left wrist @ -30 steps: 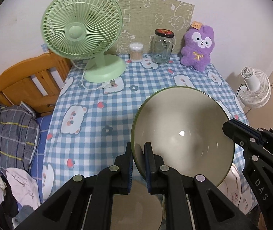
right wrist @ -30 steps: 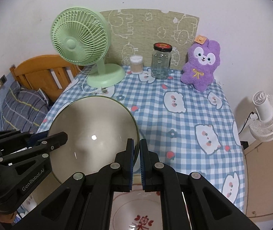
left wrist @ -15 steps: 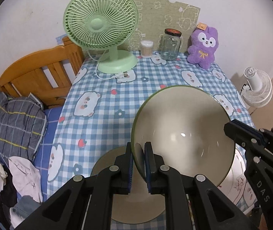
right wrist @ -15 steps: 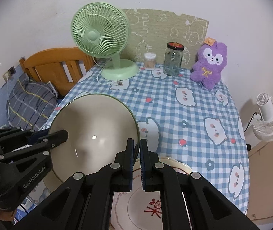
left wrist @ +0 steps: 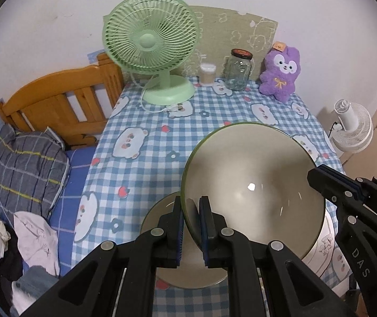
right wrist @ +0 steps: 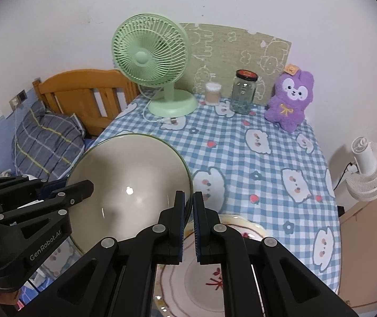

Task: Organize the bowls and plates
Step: 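Lower the small cream bowl into the large bowls with both tools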

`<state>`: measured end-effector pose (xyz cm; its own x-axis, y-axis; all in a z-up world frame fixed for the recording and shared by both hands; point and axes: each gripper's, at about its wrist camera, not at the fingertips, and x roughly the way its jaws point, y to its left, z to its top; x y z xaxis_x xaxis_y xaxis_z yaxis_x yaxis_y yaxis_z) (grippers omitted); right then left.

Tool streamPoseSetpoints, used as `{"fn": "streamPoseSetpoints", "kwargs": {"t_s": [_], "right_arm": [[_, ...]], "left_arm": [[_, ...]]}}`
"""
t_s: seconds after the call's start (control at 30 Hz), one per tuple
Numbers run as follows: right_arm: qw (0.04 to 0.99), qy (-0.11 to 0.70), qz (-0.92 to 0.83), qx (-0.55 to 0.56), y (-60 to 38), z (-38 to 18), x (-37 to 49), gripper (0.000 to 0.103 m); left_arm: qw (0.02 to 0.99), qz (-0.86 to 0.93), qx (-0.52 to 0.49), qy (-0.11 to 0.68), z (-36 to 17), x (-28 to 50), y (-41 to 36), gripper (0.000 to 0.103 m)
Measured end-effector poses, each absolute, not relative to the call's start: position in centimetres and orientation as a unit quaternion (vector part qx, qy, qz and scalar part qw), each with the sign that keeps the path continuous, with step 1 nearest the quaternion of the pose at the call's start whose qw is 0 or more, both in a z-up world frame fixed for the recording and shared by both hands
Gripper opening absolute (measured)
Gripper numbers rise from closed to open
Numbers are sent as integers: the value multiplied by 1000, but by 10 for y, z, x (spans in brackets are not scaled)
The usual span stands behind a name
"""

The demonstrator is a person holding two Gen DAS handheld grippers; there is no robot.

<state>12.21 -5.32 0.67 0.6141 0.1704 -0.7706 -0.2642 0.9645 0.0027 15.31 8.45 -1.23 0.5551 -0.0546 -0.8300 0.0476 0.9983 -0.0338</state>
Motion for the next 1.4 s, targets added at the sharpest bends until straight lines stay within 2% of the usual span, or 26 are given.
{"fn": "streamPoseSetpoints", "kwargs": {"t_s": [0.5,1.4], "right_arm": [[886,438,140,-60,-24,-9,106,8],[846,506,164,-31,-14,-73,132,9]], "left_arm": [[878,-11,1,479,-24,131,111,8],[855,-8,11,519,-75,146,122,8]]}}
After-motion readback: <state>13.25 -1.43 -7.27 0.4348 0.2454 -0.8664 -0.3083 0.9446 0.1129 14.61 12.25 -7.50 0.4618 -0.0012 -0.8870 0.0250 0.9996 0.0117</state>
